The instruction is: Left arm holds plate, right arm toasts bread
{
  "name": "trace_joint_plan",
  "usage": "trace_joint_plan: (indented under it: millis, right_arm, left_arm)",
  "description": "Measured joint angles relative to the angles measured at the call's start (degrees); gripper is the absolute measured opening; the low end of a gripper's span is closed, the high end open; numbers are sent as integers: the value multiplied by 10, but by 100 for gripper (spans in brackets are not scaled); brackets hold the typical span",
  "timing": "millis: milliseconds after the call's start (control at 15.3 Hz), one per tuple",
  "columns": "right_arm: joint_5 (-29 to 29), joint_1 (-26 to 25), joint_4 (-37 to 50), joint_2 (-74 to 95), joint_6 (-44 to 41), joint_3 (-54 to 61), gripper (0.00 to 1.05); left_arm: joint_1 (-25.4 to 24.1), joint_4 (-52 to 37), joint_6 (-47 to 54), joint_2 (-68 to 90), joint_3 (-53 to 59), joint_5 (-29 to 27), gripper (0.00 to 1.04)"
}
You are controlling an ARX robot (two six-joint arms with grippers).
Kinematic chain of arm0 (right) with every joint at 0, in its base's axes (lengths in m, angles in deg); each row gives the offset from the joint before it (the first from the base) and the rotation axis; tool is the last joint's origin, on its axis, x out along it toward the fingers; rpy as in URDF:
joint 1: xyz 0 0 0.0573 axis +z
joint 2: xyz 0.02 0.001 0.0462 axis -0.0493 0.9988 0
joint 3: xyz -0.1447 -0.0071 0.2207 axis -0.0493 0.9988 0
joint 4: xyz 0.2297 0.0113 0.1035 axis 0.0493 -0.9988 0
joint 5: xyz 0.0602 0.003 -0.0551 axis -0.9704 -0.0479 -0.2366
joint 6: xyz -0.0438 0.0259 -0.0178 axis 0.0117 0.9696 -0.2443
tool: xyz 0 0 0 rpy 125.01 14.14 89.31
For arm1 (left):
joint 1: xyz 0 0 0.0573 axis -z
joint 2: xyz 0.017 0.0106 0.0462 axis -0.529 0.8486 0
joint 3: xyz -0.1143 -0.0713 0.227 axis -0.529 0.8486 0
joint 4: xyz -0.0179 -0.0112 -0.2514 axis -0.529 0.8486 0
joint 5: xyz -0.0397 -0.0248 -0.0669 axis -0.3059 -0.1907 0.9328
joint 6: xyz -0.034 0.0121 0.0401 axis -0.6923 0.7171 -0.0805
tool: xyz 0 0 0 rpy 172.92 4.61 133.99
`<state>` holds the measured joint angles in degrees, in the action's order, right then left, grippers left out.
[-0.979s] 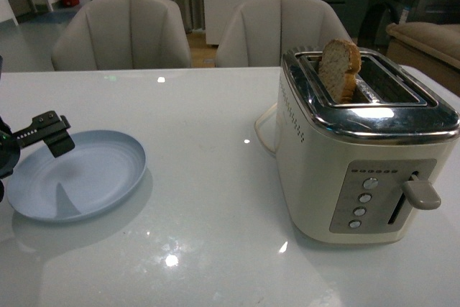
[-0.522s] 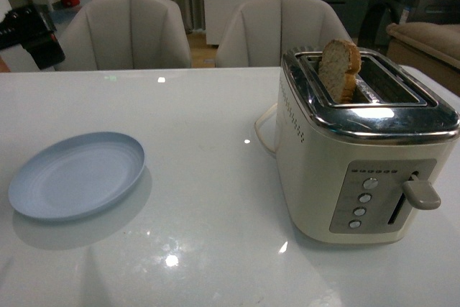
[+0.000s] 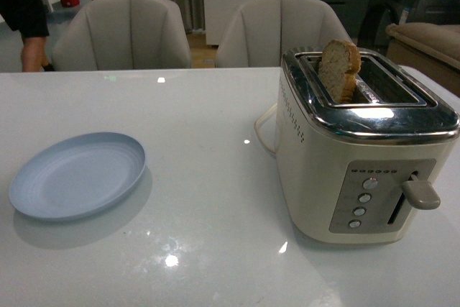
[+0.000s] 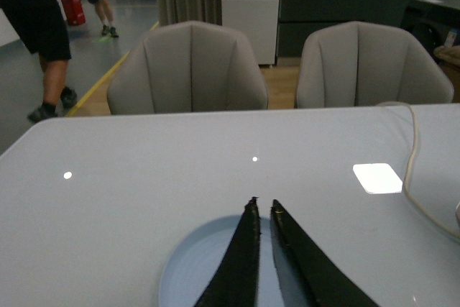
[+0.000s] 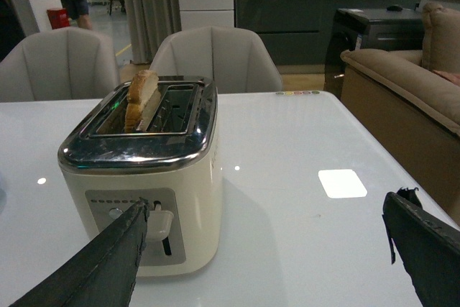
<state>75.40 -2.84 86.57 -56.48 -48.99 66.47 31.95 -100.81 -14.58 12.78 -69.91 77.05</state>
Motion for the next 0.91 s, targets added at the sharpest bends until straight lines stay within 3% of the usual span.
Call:
trace_joint_plan:
  millis: [65, 653, 718, 914]
  right_arm:
    - [0, 0, 0, 0, 0, 0, 98]
    - [0, 0, 0, 0, 0, 0, 98]
    - [0, 0, 0, 0, 0, 0, 98]
    - [0, 0, 0, 0, 0, 0, 98]
  left_arm:
    - [0, -1, 2, -22, 28, 0, 2]
    - [0, 84, 2, -247, 161, 0, 2]
    - [0, 49, 2, -252, 181, 0, 2]
    - [0, 119, 2, -321, 200, 0, 2]
